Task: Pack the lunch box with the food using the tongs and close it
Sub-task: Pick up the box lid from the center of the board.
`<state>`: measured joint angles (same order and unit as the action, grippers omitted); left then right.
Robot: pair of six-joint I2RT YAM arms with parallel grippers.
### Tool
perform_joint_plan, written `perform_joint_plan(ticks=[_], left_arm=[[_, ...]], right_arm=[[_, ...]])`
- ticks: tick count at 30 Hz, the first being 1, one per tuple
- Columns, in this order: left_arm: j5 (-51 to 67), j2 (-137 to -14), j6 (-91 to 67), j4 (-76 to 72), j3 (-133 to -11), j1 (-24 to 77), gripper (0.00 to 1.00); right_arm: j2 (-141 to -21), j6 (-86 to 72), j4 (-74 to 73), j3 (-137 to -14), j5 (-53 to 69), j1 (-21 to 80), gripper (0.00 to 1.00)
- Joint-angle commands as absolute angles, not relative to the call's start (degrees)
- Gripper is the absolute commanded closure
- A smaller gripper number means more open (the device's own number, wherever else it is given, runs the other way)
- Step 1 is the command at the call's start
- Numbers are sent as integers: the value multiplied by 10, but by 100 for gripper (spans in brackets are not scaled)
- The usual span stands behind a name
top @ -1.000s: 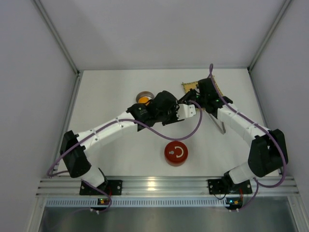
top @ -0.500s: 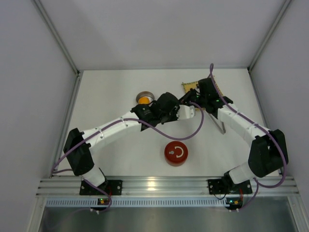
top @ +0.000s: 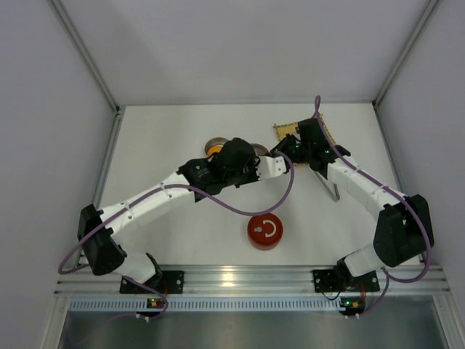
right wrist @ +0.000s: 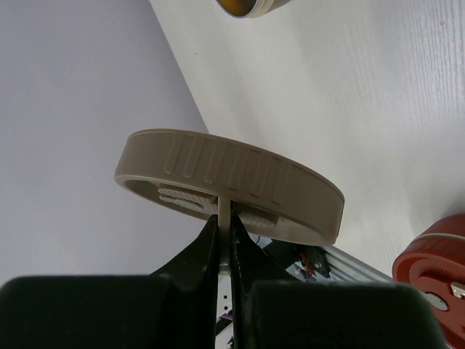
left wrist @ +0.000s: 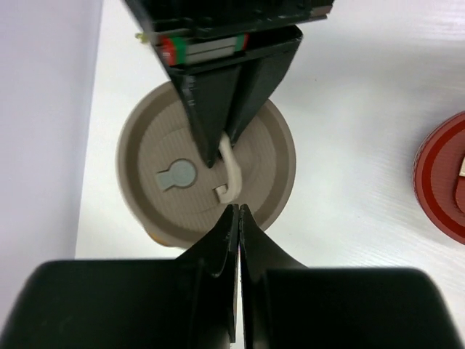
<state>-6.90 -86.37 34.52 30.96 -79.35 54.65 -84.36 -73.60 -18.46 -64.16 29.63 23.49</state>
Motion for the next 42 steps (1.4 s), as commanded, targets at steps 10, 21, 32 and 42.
perform_joint_plan(ticks=[10,21,32,42], left_arm=[[-25,-824,351,323,-799,546,23],[-50,-873,388,279,-808,546,35],[-103,-909,422,227,-803,547,51],[-102,-913,435,236,-796,553,84]], right_arm=[[-825,-734,-182,-643,297,230,100],[-823,-747,-178,-635,313,230,100],[-818,-756,-180,-624,330,236,100],[-817,-769,-164,-618,345,239,100]])
